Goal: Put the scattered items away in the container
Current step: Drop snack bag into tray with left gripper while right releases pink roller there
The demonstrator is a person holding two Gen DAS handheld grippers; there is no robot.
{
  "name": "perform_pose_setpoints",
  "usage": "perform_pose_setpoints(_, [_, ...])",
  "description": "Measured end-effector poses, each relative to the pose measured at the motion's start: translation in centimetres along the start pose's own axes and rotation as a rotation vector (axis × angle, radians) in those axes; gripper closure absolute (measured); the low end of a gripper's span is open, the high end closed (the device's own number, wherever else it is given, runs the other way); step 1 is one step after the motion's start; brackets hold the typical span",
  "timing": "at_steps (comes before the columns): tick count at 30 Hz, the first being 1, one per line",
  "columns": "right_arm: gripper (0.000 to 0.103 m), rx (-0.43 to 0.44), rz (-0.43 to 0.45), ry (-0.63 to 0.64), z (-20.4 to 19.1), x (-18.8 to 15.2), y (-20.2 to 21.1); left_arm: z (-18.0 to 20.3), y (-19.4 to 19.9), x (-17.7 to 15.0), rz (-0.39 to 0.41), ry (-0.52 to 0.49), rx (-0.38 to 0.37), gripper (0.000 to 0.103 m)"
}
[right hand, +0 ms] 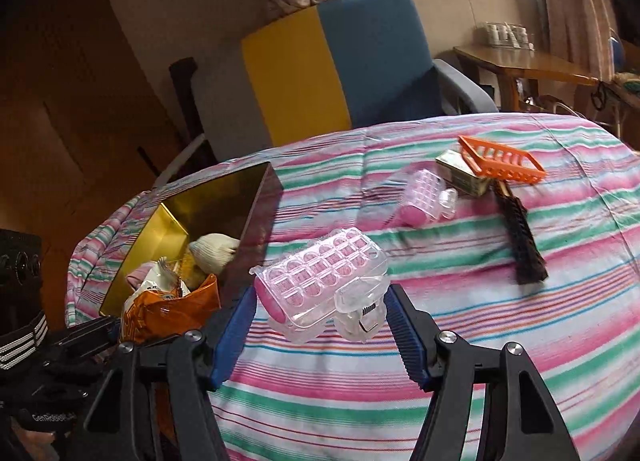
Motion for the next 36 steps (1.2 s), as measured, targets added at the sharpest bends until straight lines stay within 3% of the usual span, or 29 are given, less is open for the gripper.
perform_pose_setpoints(11, [0.036, 0.139, -0.080, 0.171, -10.5, 2.0, -7.2, -12.3, 0.6, 1.7, 0.030, 0.174, 0.204, 0.039])
perform_pose_setpoints(17, [0.036, 0.167, -0.168, 0.233, -13.7, 0.9, -11.7, -15.6, -1.2, 1.8, -0.002, 0.194, 0.242, 0.039])
perform_pose_setpoints(24, [0.035, 0.164, -0.236, 0.239, -14.0, -0.7, -14.3, -17.2, -1.6, 1.5, -0.014, 0.229, 0.243, 0.039])
perform_pose_setpoints(27, [0.028, 0.171, -0.248, 0.220, -13.5, -1.2, -14.4, -17.6, -1.1, 1.7, 0.007, 0.237, 0.243, 0.037])
perform_pose_setpoints(29, [0.021, 0.179, -0.246, 0.206, -13.1, -1.4, -14.2, -18.0, -1.0, 1.9, 0.011, 0.237, 0.254, 0.037])
perform_pose_setpoints(36, [0.014, 0.198, -0.195, 0.168, -12.1, -1.4, -11.5, -18.4, 0.6, 2.8, 0.075, 0.277, 0.270, 0.037])
Point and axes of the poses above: each gripper's, at about its wrist camera, not at the fingertips, and y roughly against the way its jaws point, z to its right, x to its top, the point moved 7 cm from there along -y, roughly the way its jaws point, and after that the axes turned 7 degrees about x, right-handed, at the moved point
